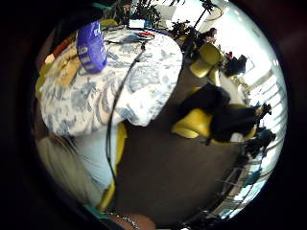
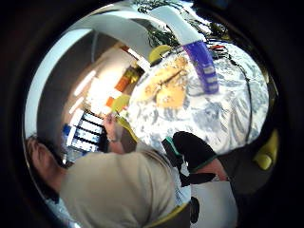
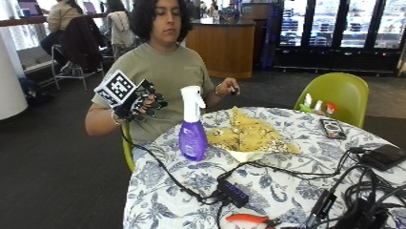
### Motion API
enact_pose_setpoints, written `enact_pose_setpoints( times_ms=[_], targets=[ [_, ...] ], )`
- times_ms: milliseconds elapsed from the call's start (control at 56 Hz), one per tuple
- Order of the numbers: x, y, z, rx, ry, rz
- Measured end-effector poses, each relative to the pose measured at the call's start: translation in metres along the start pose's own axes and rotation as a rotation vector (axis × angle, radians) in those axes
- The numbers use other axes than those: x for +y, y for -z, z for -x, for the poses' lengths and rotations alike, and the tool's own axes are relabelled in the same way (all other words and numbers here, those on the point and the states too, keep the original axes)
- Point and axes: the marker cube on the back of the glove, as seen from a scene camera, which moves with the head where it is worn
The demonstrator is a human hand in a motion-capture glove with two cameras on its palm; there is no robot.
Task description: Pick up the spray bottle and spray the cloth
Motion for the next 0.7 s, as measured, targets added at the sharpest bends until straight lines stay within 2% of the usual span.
enact_pose_setpoints(
  times_ms=[89,232,357,500,590,697],
  targets=[
    [-0.021,-0.016,0.003,-0.207,-0.078,-0.087],
    [-0.059,-0.038,-0.007,-0.282,-0.168,-0.151],
    [-0.086,-0.052,-0.014,-0.428,-0.161,-0.196],
    [-0.099,-0.058,-0.013,-0.702,-0.153,-0.342],
    [-0.104,-0.058,-0.014,-0.655,-0.143,-0.474],
    [-0.111,-0.054,-0.011,-0.592,-0.142,-0.476]
  ],
)
